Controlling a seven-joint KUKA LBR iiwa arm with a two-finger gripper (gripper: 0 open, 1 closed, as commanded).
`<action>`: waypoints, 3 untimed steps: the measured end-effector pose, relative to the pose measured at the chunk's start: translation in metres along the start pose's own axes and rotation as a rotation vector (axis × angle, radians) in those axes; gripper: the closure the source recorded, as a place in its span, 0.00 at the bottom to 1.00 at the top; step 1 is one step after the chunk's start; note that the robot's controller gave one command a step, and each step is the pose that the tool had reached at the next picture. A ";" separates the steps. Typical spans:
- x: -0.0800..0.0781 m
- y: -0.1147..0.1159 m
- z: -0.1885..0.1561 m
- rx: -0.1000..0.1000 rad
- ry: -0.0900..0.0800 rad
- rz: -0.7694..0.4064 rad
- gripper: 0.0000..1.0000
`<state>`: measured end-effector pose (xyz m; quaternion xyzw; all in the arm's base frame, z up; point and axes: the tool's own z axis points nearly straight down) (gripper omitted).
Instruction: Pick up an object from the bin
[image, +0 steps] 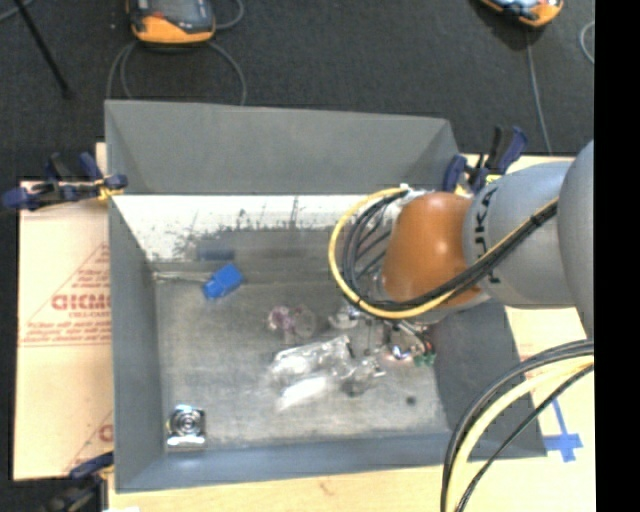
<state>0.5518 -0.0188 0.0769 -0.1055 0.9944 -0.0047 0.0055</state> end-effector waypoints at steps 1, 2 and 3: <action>-0.001 0.001 -0.002 -0.002 -0.001 -0.002 1.00; 0.004 -0.006 -0.116 -0.006 0.002 -0.075 1.00; 0.000 -0.016 -0.207 -0.009 0.001 -0.532 1.00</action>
Offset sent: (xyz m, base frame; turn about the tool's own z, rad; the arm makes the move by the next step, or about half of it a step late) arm 0.0000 0.0000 0.0000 0.0000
